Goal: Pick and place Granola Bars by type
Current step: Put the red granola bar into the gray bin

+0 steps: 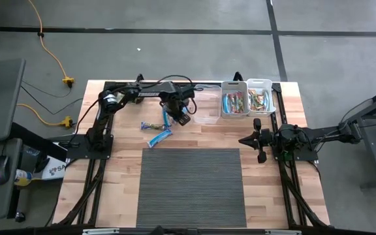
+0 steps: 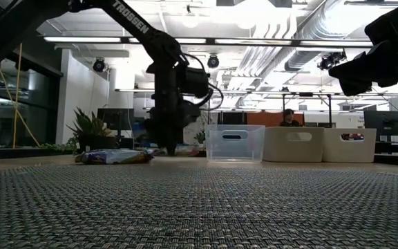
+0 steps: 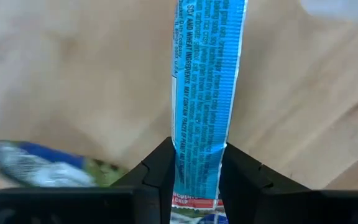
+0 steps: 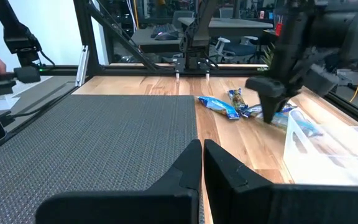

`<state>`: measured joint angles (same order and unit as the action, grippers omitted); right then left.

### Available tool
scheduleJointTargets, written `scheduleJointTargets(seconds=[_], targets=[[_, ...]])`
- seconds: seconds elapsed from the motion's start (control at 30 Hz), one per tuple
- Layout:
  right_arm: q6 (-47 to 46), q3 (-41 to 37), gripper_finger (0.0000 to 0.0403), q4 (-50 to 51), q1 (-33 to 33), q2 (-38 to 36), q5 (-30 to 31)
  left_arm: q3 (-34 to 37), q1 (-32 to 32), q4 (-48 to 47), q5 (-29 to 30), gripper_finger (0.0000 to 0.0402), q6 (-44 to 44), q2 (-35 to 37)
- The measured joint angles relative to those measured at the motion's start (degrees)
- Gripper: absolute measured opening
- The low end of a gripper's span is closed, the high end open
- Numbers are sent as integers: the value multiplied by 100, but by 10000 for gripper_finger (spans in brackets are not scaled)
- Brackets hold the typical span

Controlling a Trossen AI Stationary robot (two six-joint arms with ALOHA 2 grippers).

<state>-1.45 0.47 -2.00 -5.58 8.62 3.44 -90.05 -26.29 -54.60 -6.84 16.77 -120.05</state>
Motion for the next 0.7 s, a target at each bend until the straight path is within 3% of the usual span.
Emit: scheduleJointTargets(seconds=[0.47, 0.7], targets=[[0, 0, 0, 0, 0, 2, 0, -19, -268, -12, 11, 96, -198, 758], [0, 0, 0, 0, -1, 2, -1, -21, -530, 214, -569, 96, -239, 1262]])
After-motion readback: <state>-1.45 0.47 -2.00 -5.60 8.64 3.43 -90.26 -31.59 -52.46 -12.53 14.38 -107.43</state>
